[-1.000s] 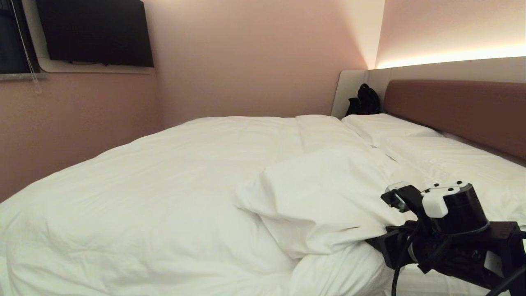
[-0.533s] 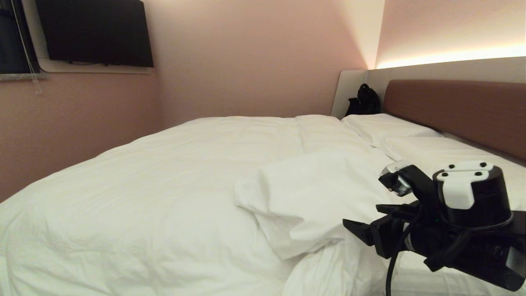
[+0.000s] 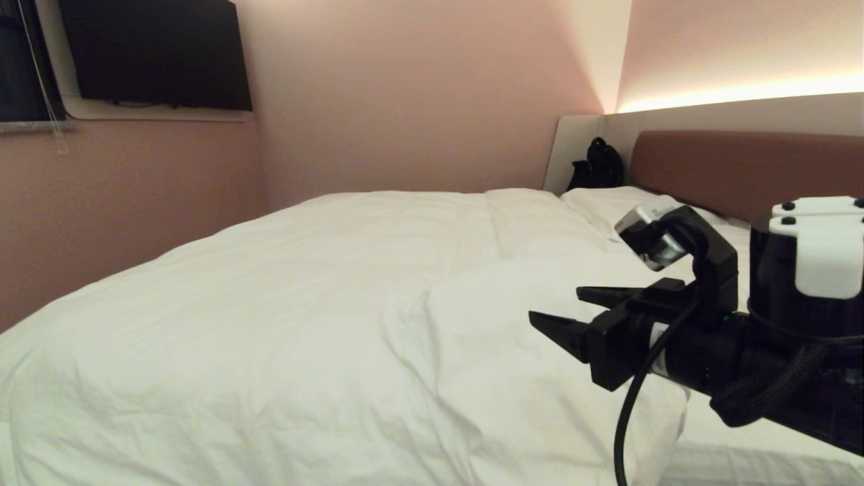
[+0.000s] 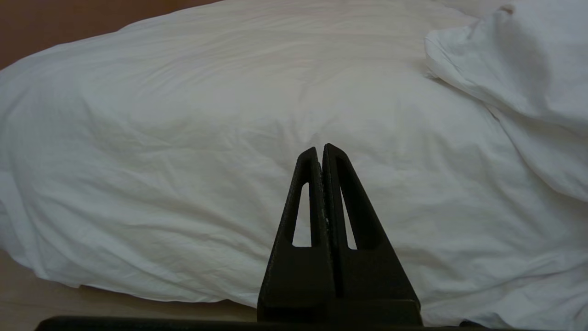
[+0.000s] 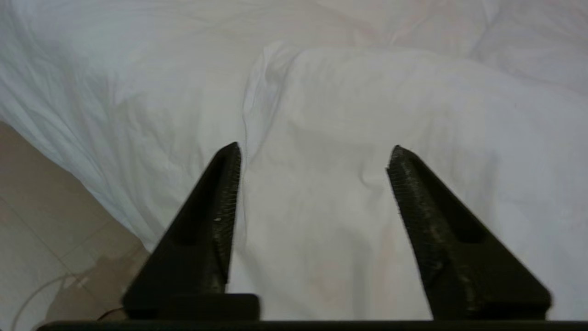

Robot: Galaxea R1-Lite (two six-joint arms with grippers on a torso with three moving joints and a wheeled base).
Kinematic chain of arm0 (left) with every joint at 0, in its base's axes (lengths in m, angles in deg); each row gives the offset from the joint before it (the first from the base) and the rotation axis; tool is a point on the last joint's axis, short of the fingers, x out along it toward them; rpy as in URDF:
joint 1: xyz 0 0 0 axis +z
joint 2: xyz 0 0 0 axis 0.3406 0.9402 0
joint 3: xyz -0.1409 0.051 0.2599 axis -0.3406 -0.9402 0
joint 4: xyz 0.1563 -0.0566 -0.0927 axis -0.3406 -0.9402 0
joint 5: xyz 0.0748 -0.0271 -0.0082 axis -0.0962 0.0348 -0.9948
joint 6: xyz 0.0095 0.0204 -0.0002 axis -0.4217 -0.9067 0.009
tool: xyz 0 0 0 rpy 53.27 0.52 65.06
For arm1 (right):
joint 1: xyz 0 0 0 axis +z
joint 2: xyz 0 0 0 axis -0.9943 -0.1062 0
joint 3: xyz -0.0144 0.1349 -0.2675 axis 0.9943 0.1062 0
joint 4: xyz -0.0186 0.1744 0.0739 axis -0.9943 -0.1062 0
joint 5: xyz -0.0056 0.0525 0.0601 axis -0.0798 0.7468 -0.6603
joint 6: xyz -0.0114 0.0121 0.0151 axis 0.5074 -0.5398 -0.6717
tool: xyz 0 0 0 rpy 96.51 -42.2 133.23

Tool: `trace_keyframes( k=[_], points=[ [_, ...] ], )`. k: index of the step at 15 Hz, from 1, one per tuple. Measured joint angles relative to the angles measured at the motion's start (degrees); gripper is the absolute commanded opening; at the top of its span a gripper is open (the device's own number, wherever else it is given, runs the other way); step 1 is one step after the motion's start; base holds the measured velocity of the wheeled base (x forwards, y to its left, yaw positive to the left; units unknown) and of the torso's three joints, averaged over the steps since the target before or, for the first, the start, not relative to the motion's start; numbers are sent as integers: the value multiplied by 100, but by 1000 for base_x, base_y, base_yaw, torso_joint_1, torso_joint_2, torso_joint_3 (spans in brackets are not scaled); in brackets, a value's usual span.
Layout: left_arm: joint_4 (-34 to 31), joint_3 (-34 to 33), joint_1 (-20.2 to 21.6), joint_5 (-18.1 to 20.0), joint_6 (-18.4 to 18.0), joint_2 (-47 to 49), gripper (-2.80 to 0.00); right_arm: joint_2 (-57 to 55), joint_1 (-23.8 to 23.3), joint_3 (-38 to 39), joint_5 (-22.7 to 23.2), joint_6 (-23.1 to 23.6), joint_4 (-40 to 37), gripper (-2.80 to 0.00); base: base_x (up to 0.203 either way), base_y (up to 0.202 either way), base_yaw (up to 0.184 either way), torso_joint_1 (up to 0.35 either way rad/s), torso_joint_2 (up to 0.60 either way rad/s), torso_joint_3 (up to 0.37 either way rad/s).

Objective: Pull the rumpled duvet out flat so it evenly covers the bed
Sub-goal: Flatten the corners of the folded blanket

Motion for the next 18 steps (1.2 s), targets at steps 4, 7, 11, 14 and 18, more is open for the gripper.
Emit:
trace_keyframes(
  k=[4, 7, 11, 14, 18],
  points=[
    [2, 0, 0, 0, 7, 0, -280, -1225, -91, -936, 20, 106, 9, -280, 0, 0, 0, 0, 0, 0],
    [1, 2, 0, 0, 2, 0, -280, -2521, -243, -1860, 1, 251, 15, -280, 0, 0, 0, 0, 0, 0],
    [2, 2, 0, 0, 7, 0, -280, -3978, -384, -2793, 0, 408, 20, -280, 0, 0, 0, 0, 0, 0],
    [2, 2, 0, -1, 3, 0, -280, -4553, -366, -2985, -5, 406, 22, -280, 0, 0, 0, 0, 0, 0],
    [2, 2, 0, 2, 5, 0, -280, -4582, -32, -2665, -34, 345, 6, 0, 0, 0, 0, 0, 0, 0]
  ],
)
